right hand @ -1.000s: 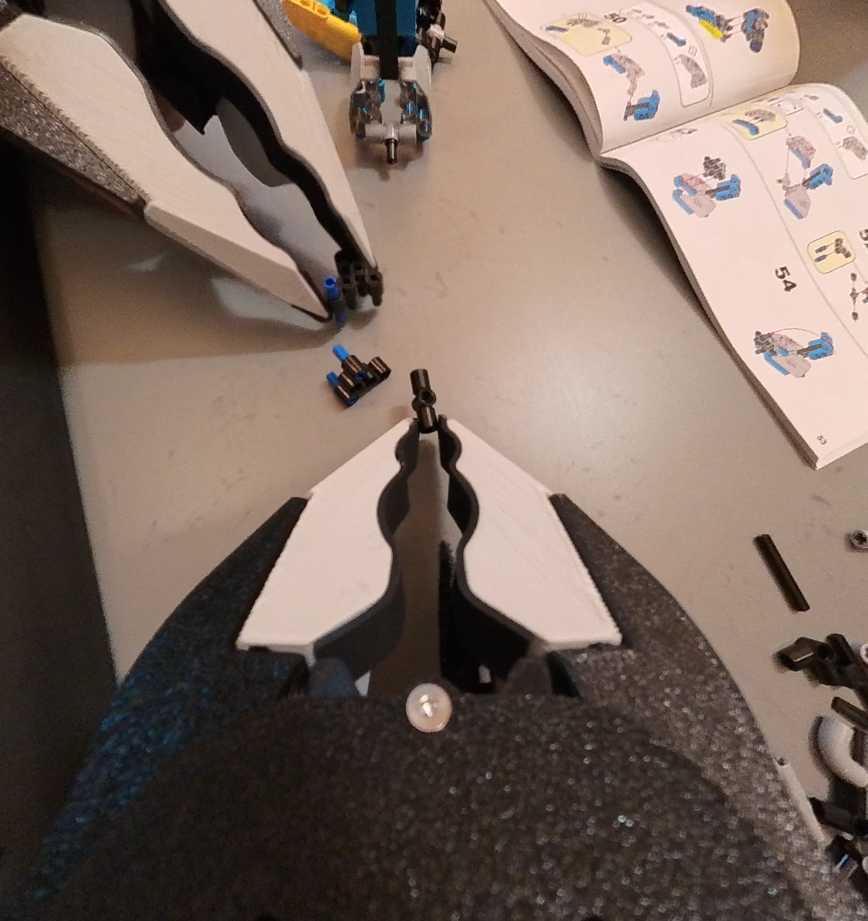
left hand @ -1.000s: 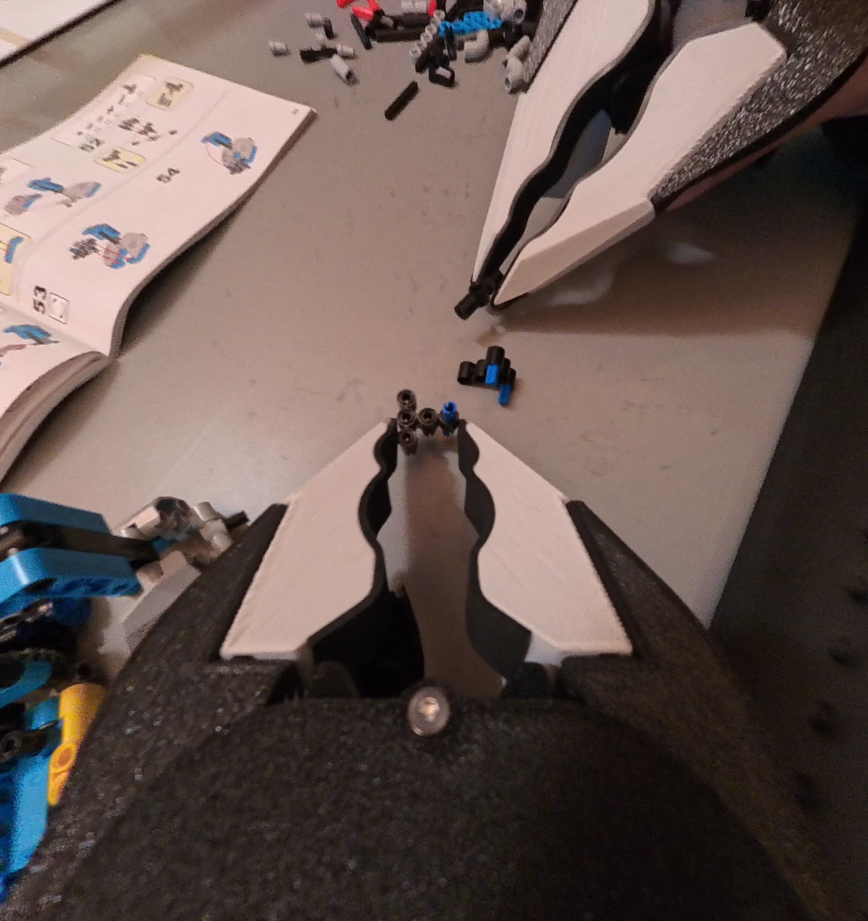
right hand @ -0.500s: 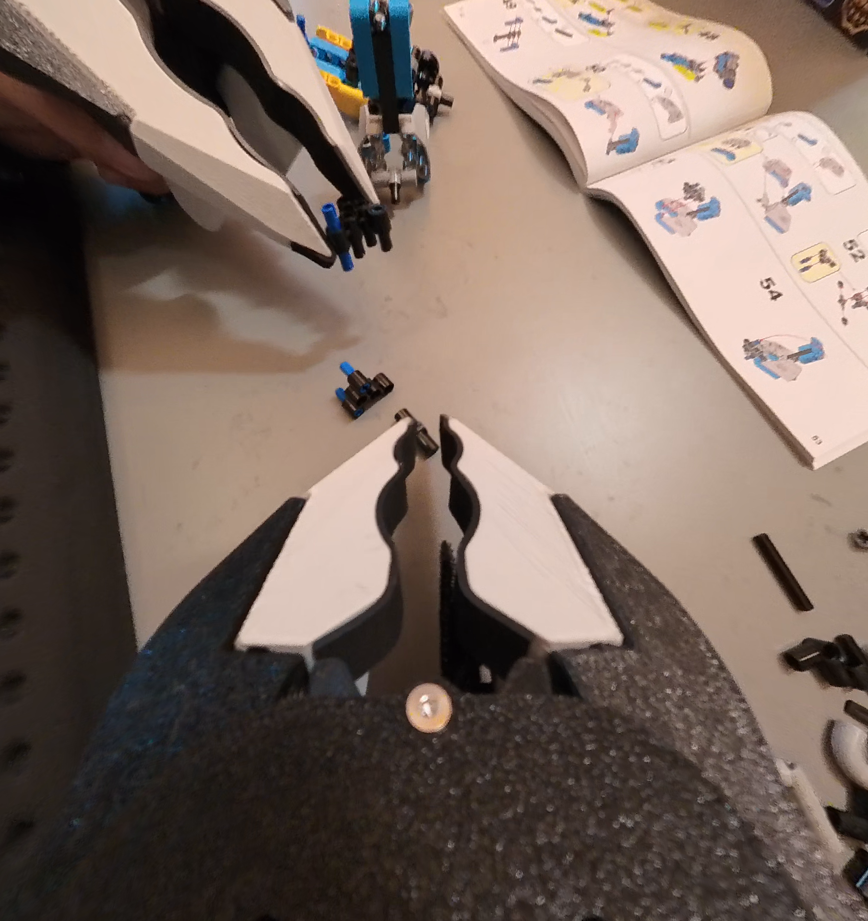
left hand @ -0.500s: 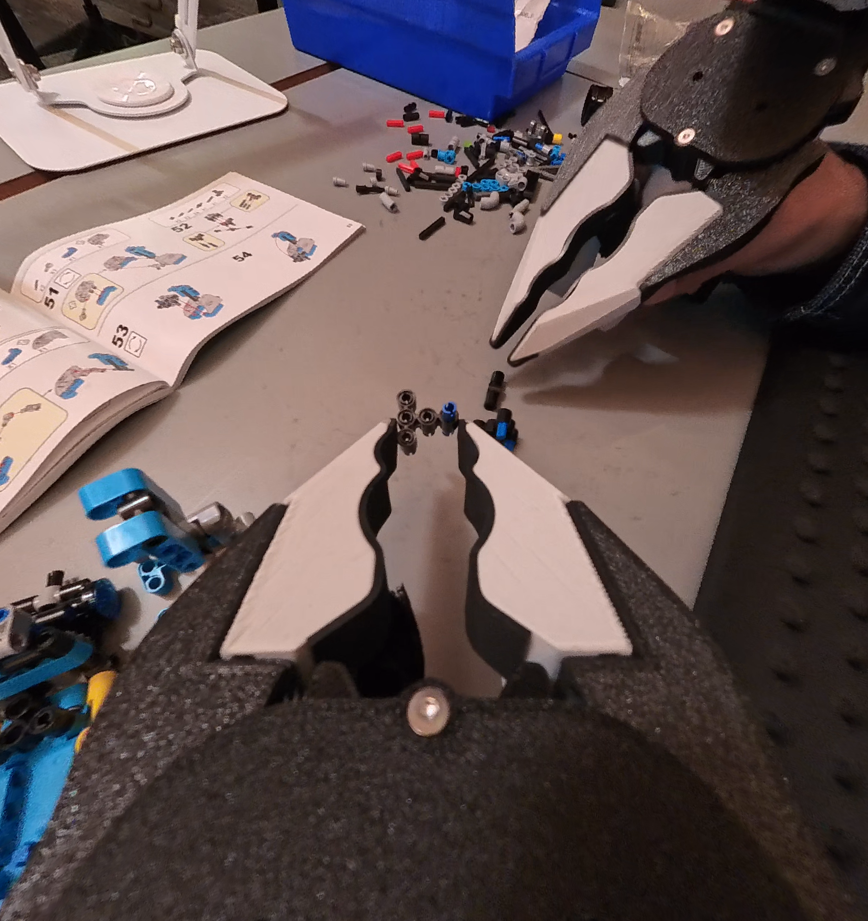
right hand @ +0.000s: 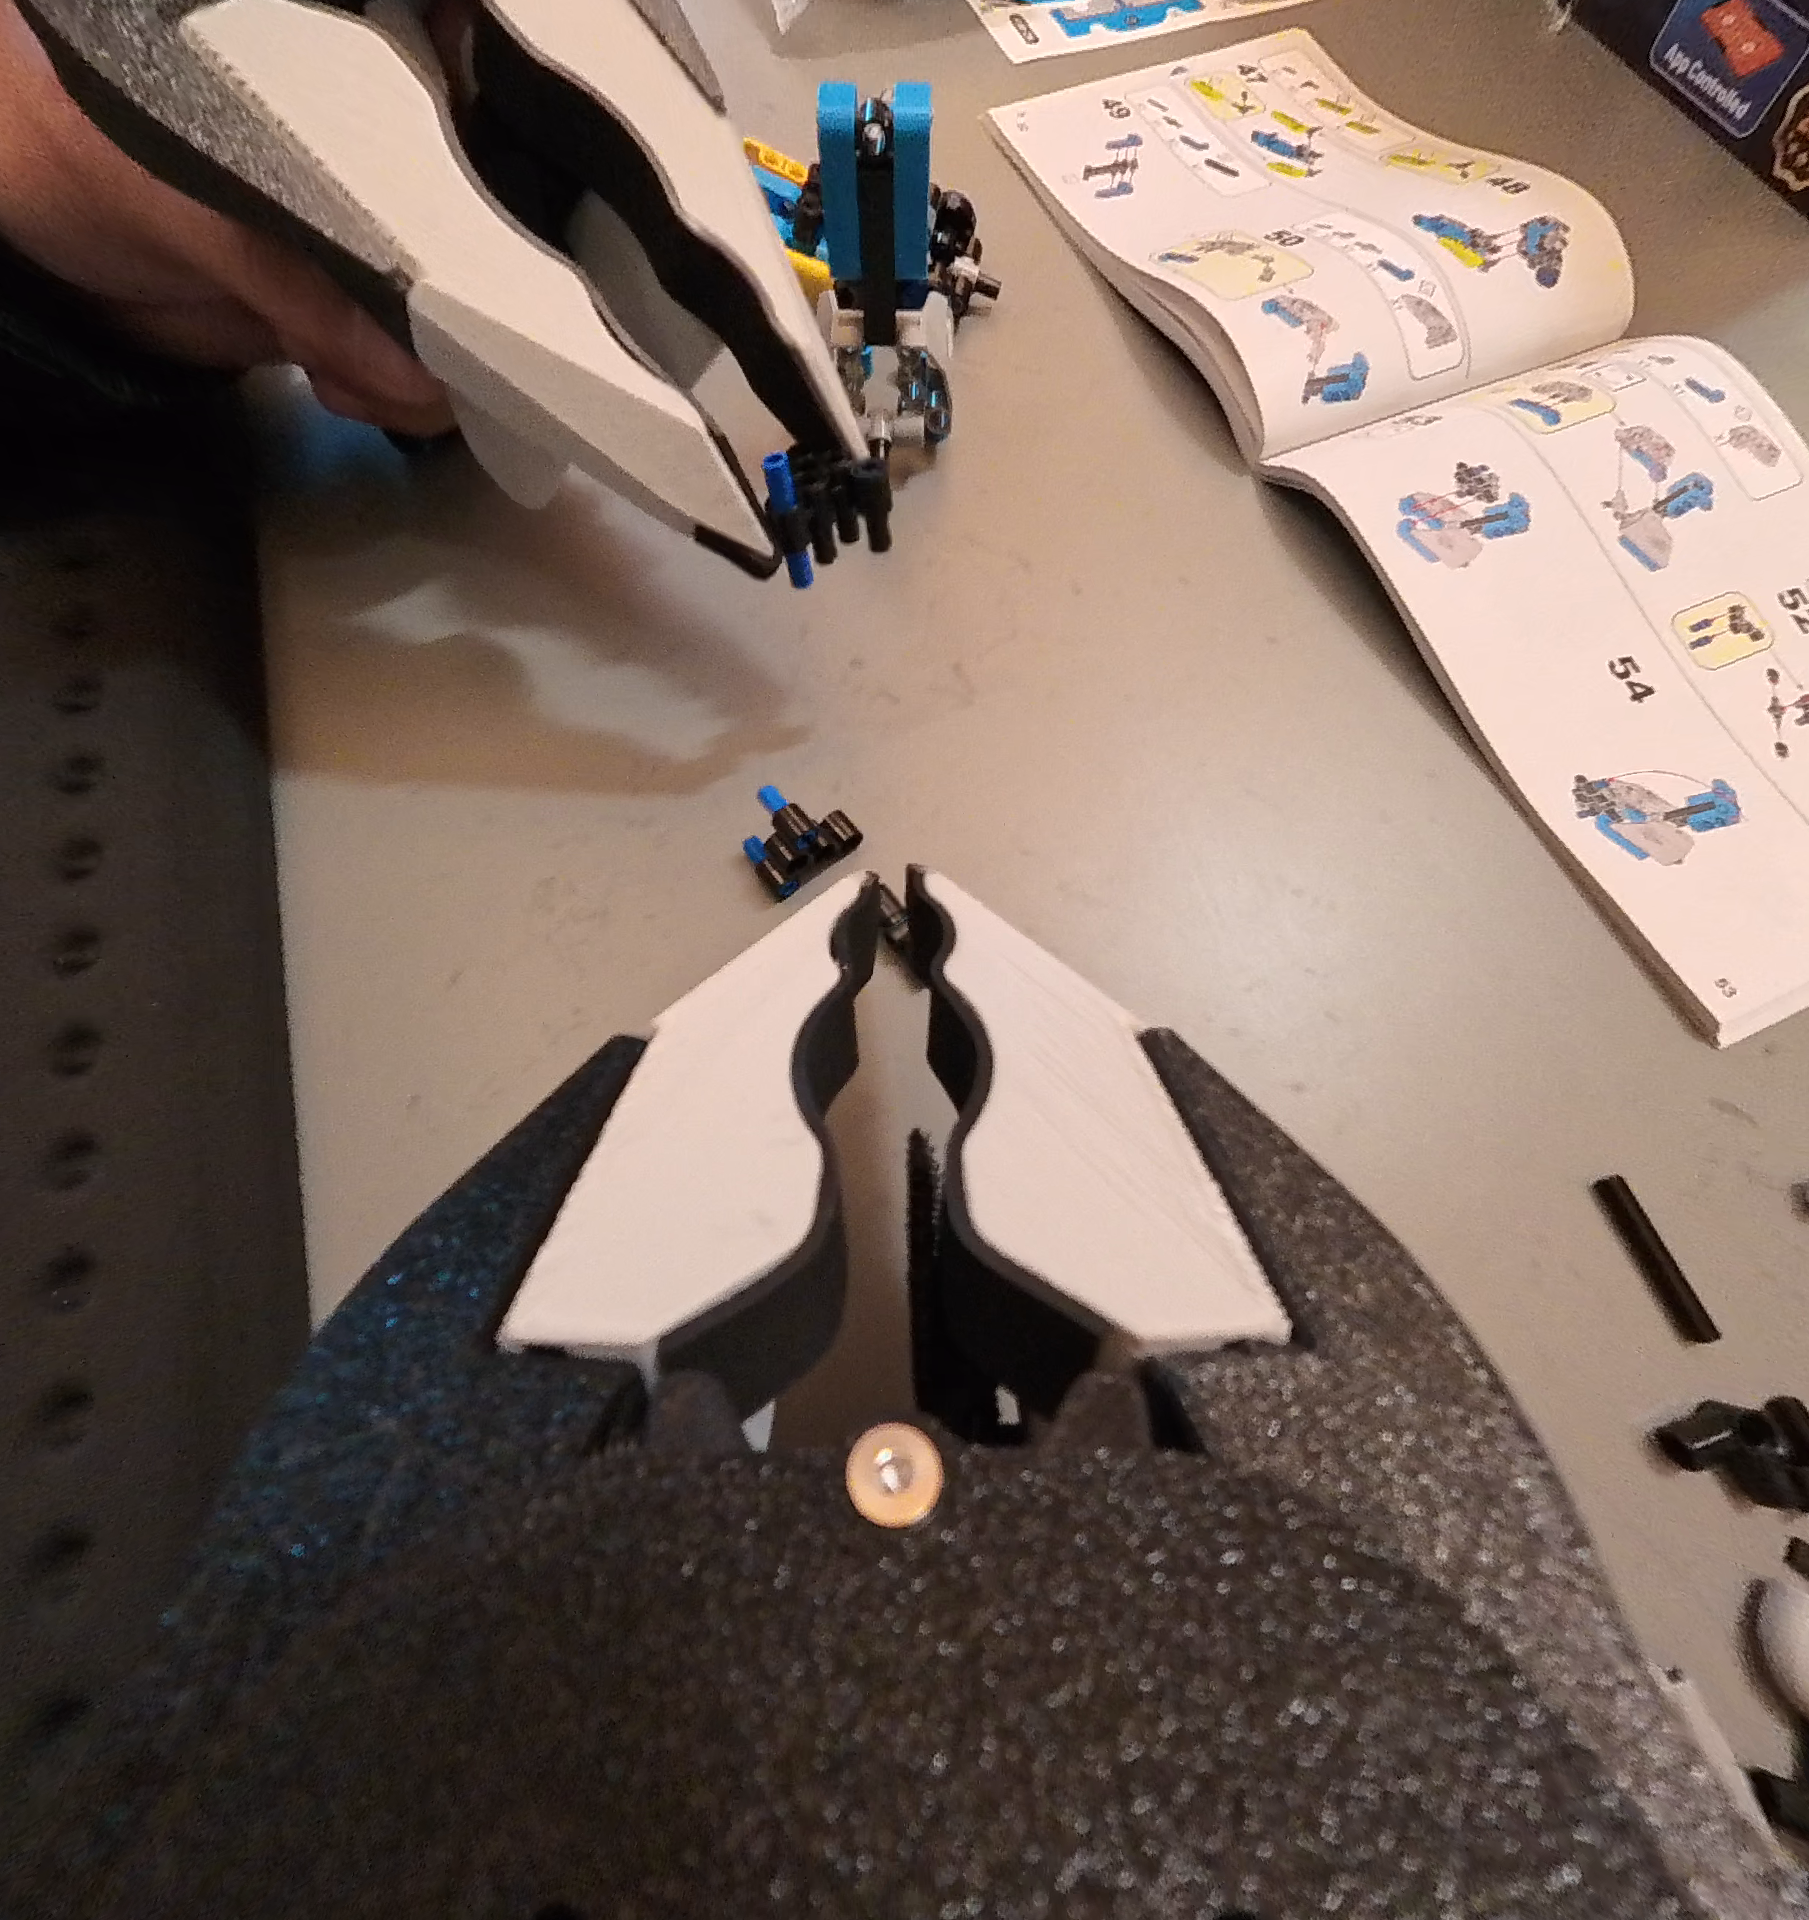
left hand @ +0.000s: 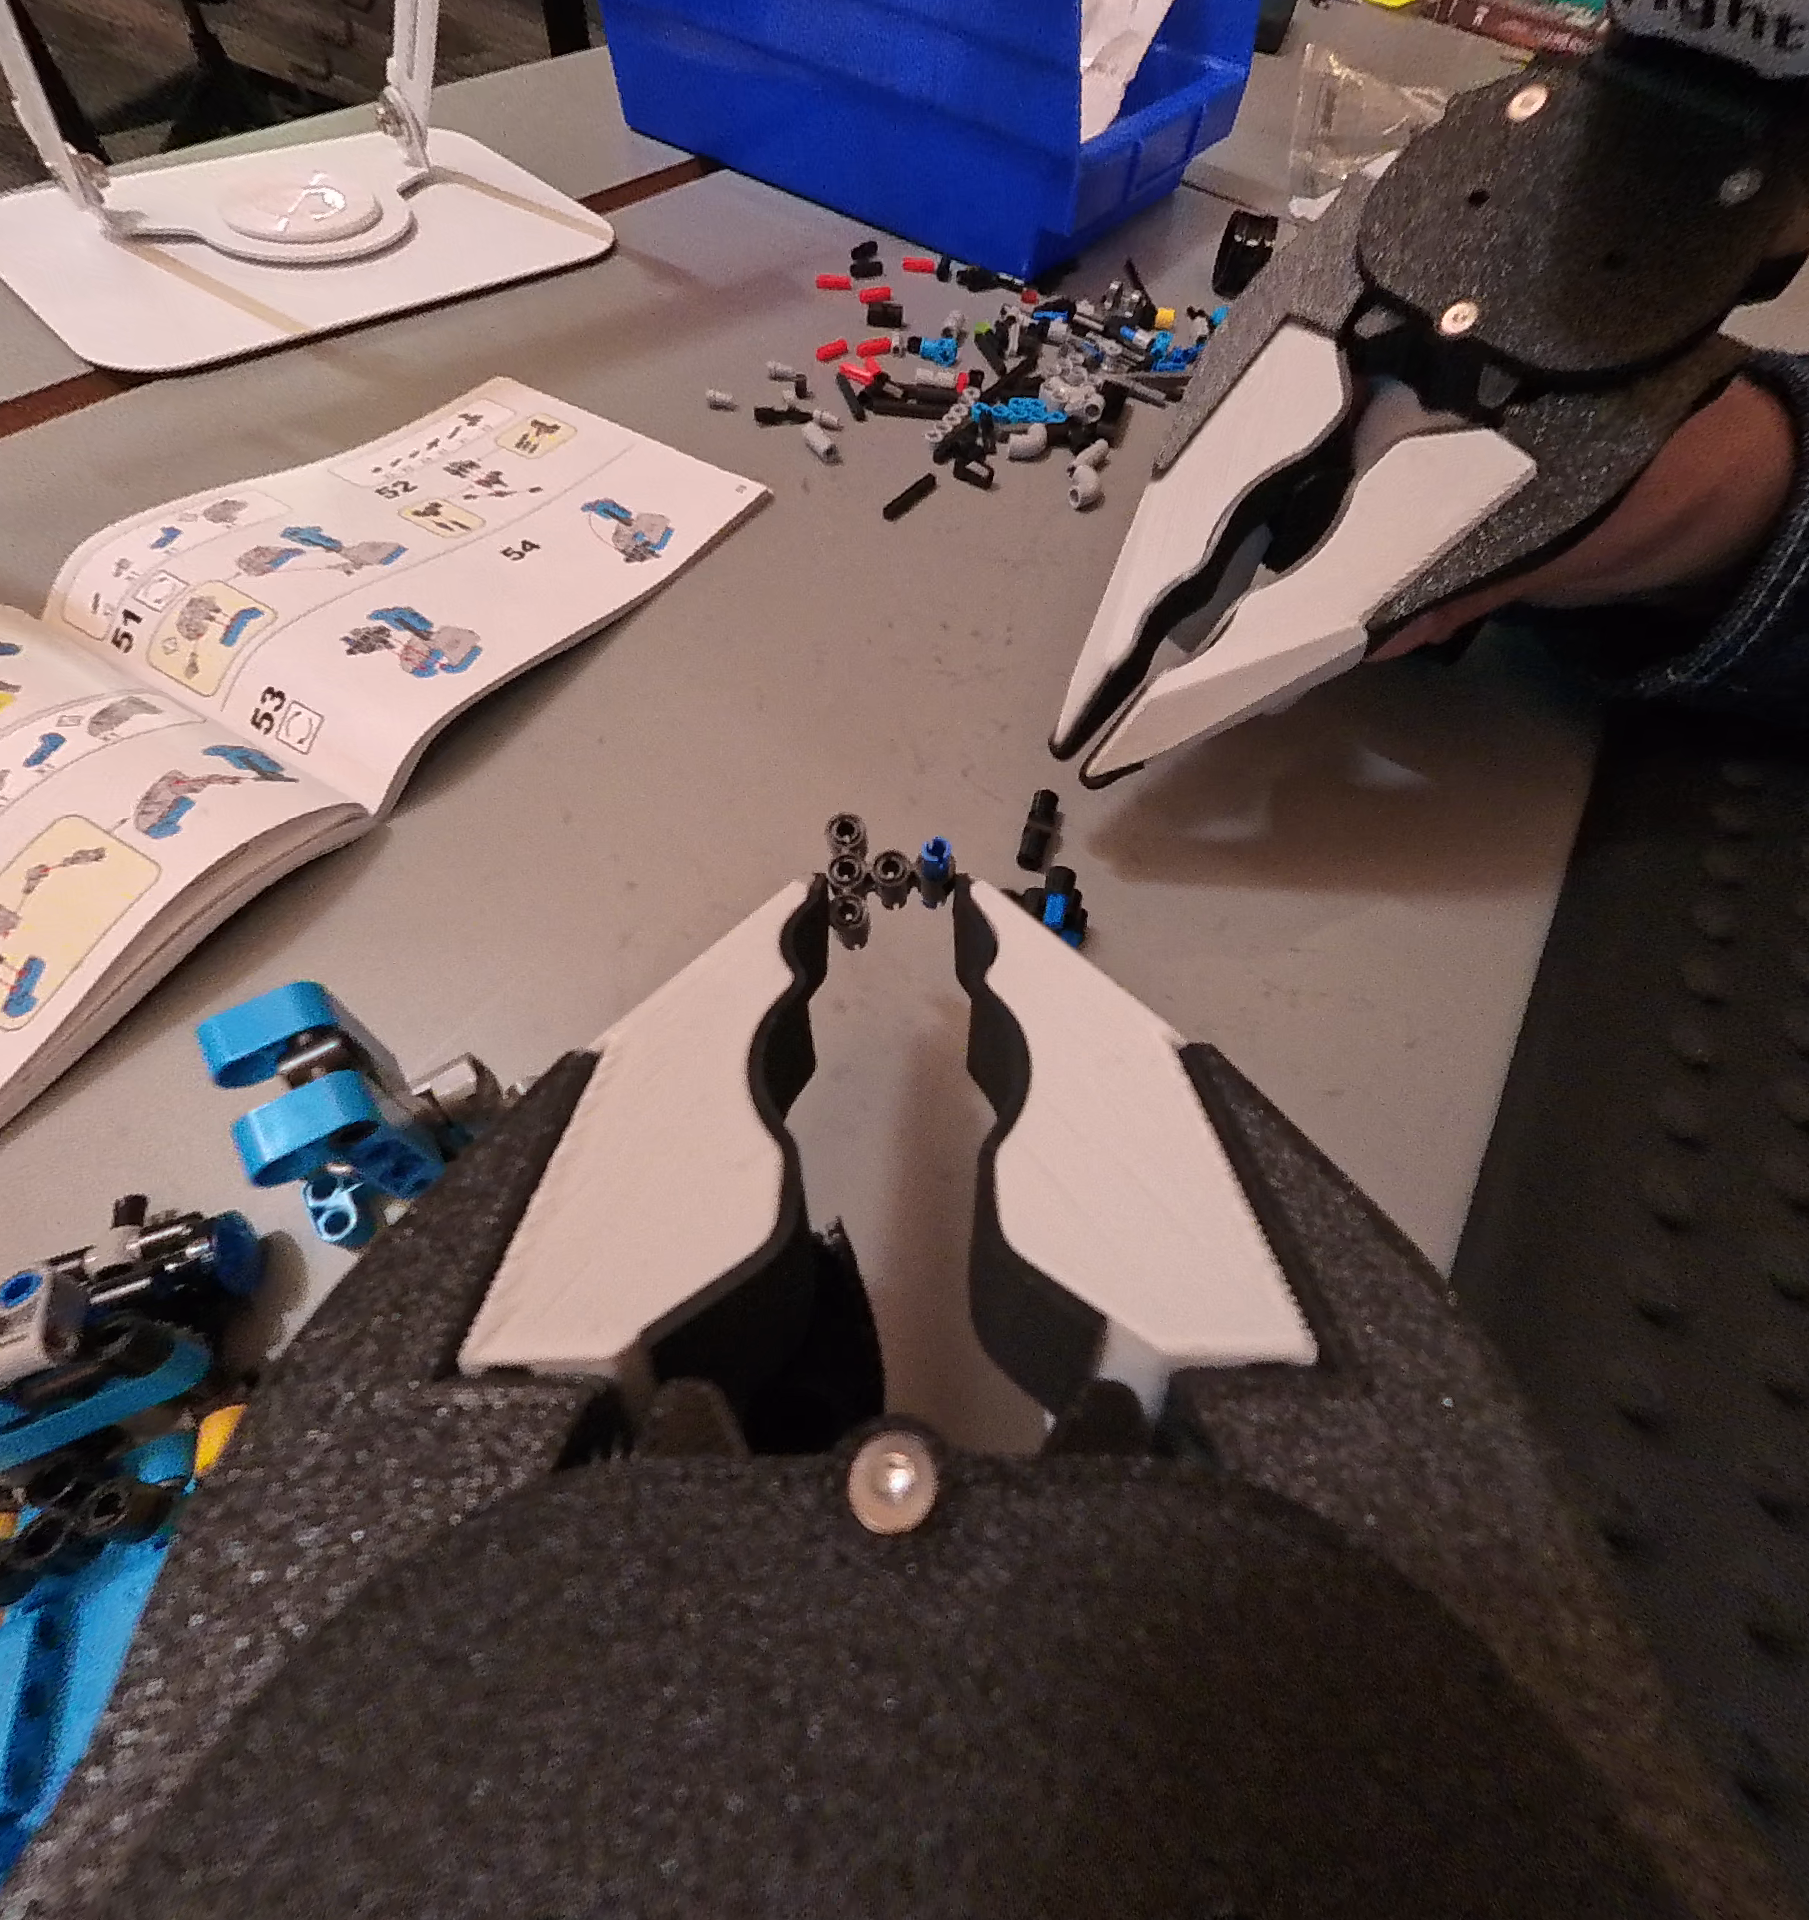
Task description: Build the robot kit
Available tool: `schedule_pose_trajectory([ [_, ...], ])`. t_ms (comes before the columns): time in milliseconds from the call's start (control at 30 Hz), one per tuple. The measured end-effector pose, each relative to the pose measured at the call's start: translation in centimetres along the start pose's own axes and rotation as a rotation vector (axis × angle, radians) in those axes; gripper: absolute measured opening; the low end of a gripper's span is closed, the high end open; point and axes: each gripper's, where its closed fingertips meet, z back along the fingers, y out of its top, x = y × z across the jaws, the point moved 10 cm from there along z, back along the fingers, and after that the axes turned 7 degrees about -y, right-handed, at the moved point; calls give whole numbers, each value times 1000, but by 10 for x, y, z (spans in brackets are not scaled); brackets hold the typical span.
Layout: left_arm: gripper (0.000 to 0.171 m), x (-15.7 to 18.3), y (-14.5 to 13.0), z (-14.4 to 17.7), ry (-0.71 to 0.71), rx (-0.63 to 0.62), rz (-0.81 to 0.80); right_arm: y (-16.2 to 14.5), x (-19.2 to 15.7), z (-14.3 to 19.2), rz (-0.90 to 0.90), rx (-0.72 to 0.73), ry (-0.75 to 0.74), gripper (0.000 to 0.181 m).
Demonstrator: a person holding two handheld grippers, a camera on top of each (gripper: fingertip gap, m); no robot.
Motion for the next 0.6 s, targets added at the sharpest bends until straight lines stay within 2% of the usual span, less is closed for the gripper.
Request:
schedule_pose_trajectory([
  [100, 24, 3, 3, 1, -23, 25, -12, 0, -3, 0, 4, 1, 48, 3],
  [233, 23, 9, 3, -1, -83, 16, -28, -1, -13, -2, -72, -5, 248, 7],
  [333, 23, 17, 1, -7, -139, -23, -52, -4, -10, -4, -69, -32, 192, 10],
  [433, 23, 21, -1, -12, -124, -61, -96, -4, -11, -9, -99, -48, 172, 24],
  [600, 23, 18, 0, -19, -107, -85, -34, -2, -20, -18, -36, -80, 55, 28],
])
